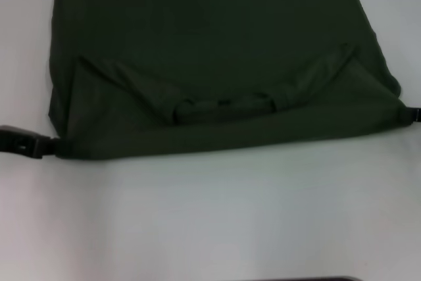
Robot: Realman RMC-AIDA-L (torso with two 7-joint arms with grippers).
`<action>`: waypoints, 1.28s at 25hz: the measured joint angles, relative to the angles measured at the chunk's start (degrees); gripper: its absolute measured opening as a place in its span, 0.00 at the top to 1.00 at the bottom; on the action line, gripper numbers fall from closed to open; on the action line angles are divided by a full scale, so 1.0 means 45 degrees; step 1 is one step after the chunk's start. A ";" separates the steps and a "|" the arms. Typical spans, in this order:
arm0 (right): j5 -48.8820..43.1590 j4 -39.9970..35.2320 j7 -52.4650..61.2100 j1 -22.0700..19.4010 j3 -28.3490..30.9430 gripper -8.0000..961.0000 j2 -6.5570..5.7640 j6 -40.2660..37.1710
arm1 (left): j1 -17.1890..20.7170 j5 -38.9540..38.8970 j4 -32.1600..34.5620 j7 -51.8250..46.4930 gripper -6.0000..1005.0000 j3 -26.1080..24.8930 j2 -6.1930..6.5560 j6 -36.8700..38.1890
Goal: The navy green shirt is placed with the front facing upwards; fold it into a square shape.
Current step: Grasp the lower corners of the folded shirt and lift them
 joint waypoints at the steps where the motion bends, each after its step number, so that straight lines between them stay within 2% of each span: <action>1: 0.0000 0.0000 -0.0016 -0.0054 0.0001 0.96 -0.0002 -0.0088 | 0.0094 -0.0006 -0.0046 0.0007 0.98 -0.0040 0.0001 0.0113; 12: -0.0004 -0.0130 -0.0310 -0.0602 0.0009 0.96 0.0020 -0.1077 | 0.0579 0.0039 -0.0196 0.0694 0.97 -0.0459 -0.0073 0.1611; 26: -0.0106 -0.0145 -0.0624 -0.1276 0.0028 0.95 -0.0106 -0.1740 | 0.1104 0.0047 -0.0200 0.1317 0.97 -0.0921 0.0170 0.2683; 32: -0.0153 -0.0141 -0.0812 -0.1466 0.0026 0.95 -0.0130 -0.2281 | 0.1240 0.0358 -0.0200 0.1500 0.97 -0.0957 0.0190 0.3065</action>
